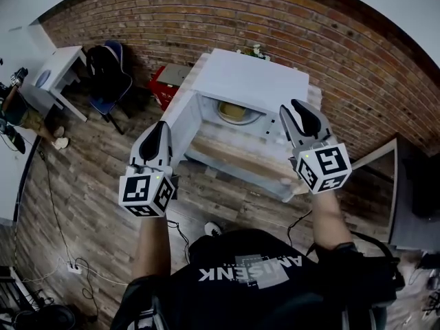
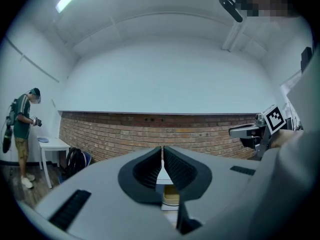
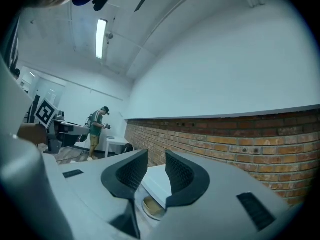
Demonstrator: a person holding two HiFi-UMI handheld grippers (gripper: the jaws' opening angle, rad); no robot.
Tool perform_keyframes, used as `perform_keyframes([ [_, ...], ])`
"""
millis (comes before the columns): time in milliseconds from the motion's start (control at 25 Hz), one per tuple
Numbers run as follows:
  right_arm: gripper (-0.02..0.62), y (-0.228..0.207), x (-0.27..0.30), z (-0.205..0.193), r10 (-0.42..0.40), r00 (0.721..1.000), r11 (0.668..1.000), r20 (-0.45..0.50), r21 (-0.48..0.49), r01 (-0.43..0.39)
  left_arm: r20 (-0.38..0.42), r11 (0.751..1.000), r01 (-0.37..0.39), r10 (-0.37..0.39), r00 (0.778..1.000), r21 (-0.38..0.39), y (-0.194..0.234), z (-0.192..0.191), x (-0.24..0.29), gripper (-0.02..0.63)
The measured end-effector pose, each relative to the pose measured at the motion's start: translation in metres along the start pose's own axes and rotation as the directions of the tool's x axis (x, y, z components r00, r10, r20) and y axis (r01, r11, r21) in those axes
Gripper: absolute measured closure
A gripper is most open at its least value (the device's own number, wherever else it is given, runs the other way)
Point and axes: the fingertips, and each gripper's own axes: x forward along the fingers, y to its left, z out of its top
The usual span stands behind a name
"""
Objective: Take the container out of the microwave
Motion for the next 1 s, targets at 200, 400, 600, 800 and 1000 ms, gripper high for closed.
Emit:
perform_keyframes([
  [200, 0.448, 0.022, 0.017, 0.002, -0.008, 1.0, 1.0, -0.014, -0.015, 0.008, 0.001, 0.999, 0.038, -0.038, 0.999, -0.012, 0.02, -0.004, -0.002, 0.594],
  [400, 0.435, 0.052, 0.033, -0.011, 0.002, 0.998, 0.998, -0.063, -0.067, -0.006, 0.007, 0.997, 0.073, -0.073, 0.997, -0.034, 0.041, -0.011, -0.007, 0.595],
  [600, 0.422, 0.067, 0.046, -0.026, 0.01, 0.997, 0.995, -0.076, -0.103, -0.017, -0.006, 0.996, 0.053, -0.054, 0.999, -0.067, 0.059, -0.023, -0.012, 0.595],
  [800, 0.414, 0.072, 0.071, -0.048, 0.075, 0.992, 0.987, -0.102, -0.134, -0.088, -0.049, 0.998, 0.019, -0.022, 0.999, -0.064, 0.062, -0.036, -0.001, 0.595],
  [1000, 0.39, 0.072, 0.083, -0.075, 0.138, 0.981, 0.974, -0.133, -0.164, -0.159, -0.075, 0.998, -0.018, 0.014, 0.997, -0.065, 0.052, -0.047, 0.005, 0.595],
])
